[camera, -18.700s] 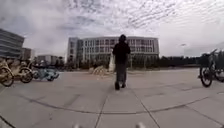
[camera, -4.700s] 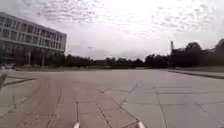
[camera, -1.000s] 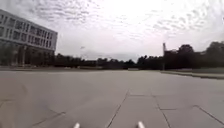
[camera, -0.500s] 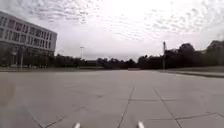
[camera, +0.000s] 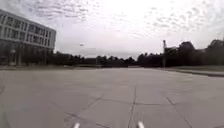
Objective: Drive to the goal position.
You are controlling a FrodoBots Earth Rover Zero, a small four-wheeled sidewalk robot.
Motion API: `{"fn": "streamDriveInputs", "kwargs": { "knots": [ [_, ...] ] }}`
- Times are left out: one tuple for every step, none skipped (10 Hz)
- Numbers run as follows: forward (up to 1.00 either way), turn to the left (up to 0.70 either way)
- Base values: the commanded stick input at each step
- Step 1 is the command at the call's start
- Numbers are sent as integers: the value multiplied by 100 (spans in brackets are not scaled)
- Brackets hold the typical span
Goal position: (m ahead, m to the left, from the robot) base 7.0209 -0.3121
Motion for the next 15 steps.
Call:
{"fn": "streamDriveInputs", "kwargs": {
  "knots": [
    [70,0],
    [70,0],
    [70,0],
    [70,0],
    [70,0],
    [70,0],
    [70,0],
    [70,0],
    [70,0],
    [70,0],
    [70,0],
    [70,0],
    [70,0],
    [70,0],
    [70,0]
  ]
}}
